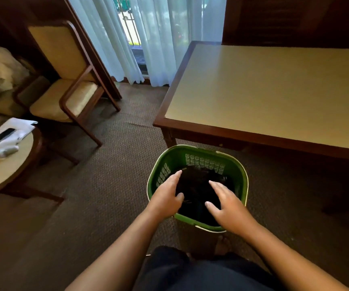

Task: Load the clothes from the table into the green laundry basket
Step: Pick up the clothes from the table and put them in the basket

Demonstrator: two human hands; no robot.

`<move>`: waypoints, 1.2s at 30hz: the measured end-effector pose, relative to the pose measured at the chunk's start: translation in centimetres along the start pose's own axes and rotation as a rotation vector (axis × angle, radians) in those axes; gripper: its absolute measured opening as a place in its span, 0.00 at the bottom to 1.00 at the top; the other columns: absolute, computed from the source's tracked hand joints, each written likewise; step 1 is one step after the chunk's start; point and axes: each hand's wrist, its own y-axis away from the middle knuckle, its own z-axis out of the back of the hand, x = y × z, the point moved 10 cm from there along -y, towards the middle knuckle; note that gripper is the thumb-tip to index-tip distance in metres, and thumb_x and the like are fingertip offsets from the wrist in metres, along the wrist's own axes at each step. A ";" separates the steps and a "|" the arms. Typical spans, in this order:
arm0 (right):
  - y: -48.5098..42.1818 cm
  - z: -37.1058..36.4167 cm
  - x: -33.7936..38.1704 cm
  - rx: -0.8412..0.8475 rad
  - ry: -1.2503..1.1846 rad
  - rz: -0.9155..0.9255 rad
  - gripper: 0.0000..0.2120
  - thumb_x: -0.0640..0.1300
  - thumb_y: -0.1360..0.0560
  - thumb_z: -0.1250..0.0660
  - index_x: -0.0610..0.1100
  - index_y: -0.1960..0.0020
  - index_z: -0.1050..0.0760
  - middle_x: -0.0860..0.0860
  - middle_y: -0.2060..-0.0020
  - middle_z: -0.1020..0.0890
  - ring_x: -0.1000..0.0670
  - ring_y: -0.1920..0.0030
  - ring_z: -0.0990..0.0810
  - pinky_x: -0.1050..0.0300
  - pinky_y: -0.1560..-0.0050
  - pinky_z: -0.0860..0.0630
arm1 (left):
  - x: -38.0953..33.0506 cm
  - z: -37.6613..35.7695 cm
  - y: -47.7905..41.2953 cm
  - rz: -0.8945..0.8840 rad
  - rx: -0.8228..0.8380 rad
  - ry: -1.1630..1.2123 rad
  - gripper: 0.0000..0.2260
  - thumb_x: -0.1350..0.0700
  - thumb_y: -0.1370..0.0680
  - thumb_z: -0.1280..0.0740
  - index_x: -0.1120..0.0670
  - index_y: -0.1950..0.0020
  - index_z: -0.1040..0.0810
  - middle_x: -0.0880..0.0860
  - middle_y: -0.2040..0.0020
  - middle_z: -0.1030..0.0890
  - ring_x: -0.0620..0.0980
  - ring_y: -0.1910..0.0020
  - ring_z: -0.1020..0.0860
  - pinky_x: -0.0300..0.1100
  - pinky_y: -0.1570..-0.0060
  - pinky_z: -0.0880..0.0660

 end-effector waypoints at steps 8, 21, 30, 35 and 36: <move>-0.9 -1.3 0.3 -0.060 -0.033 -0.121 0.33 0.54 0.19 0.36 0.49 0.19 0.44 0.52 0.21 0.38 0.52 0.21 0.42 0.55 0.22 0.43 | 1.3 -0.3 -2.5 -0.091 0.133 -0.084 0.34 0.57 0.19 0.33 0.47 0.15 0.44 0.48 0.19 0.33 0.48 0.22 0.32 0.45 0.24 0.32; -2.2 -6.0 4.1 -0.196 -0.043 -0.389 0.32 0.53 0.18 0.38 0.48 0.18 0.45 0.52 0.20 0.40 0.53 0.21 0.42 0.58 0.24 0.44 | 5.7 2.2 -8.3 -0.319 0.306 -0.082 0.34 0.54 0.18 0.33 0.48 0.15 0.45 0.51 0.19 0.34 0.50 0.22 0.32 0.47 0.26 0.30; -7.4 -11.2 -2.3 -0.072 -0.037 -0.513 0.31 0.55 0.17 0.40 0.50 0.18 0.47 0.53 0.20 0.40 0.53 0.21 0.43 0.56 0.23 0.43 | 10.6 -4.1 -14.1 -0.239 0.426 -0.135 0.33 0.52 0.17 0.33 0.48 0.15 0.44 0.52 0.19 0.34 0.52 0.23 0.31 0.48 0.26 0.30; -15.4 -15.0 -11.0 0.005 0.144 -0.528 0.33 0.58 0.18 0.41 0.49 0.18 0.48 0.52 0.20 0.41 0.49 0.20 0.44 0.49 0.22 0.40 | 14.1 -12.5 -22.2 -0.289 0.457 -0.302 0.28 0.48 0.17 0.36 0.47 0.18 0.38 0.51 0.17 0.40 0.55 0.21 0.34 0.53 0.28 0.28; -17.2 -15.7 -13.2 0.023 0.212 -0.532 0.34 0.57 0.18 0.41 0.49 0.18 0.48 0.51 0.20 0.42 0.48 0.20 0.45 0.46 0.23 0.40 | 14.6 -14.6 -24.0 -0.337 0.462 -0.364 0.26 0.48 0.17 0.36 0.47 0.19 0.35 0.51 0.16 0.42 0.56 0.19 0.37 0.53 0.26 0.31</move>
